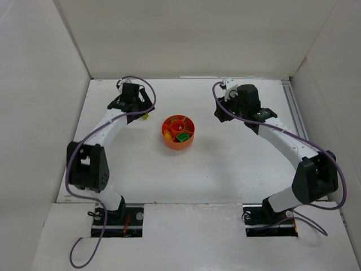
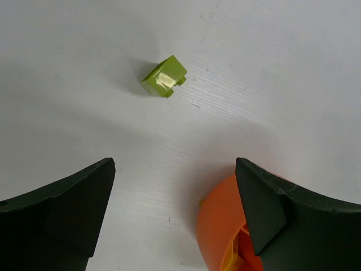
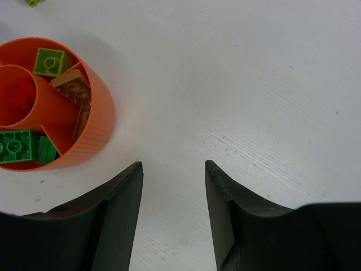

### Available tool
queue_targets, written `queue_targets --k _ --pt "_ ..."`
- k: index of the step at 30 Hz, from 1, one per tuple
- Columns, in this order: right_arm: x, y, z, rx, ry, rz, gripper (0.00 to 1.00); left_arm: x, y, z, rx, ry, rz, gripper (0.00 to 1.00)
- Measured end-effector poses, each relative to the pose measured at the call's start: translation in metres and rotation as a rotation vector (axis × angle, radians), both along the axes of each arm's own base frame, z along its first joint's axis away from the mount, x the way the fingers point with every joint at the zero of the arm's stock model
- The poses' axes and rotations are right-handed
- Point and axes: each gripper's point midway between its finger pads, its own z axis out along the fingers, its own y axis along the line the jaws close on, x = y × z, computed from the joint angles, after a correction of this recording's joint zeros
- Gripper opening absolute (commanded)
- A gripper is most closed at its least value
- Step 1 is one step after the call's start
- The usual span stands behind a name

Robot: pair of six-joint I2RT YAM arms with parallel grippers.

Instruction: Sort the legos into containers by color

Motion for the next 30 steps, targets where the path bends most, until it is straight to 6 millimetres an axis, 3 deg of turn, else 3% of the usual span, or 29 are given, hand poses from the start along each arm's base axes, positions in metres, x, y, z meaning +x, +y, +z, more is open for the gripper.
queue_targets --k 5,11,15,19,23,25,30 --pt "0.002 -0.011 -0.003 -0.007 0.015 -0.025 0.53 0.032 -0.002 -0.039 0.086 0.07 -0.024 0.85" --pt "0.005 -0.02 -0.01 -0.019 0.035 -0.046 0.53 0.043 0.004 -0.061 0.216 0.089 -0.151 0.85" --pt "0.006 -0.022 -0.021 -0.031 0.067 -0.05 0.53 0.051 0.009 -0.066 0.268 0.076 -0.238 0.77" --pt "0.008 -0.021 -0.029 -0.042 0.089 -0.046 0.53 0.059 0.011 -0.078 0.299 0.074 -0.306 0.61" --pt "0.008 -0.02 -0.034 -0.048 0.106 -0.039 0.52 0.062 0.006 -0.102 0.309 0.11 -0.373 0.59" --pt "0.008 -0.02 -0.034 -0.049 0.105 -0.036 0.52 0.06 0.003 -0.11 0.303 0.125 -0.402 0.51" --pt "0.009 -0.019 -0.033 -0.049 0.102 -0.032 0.5 0.066 -0.003 -0.108 0.295 0.09 -0.439 0.47"
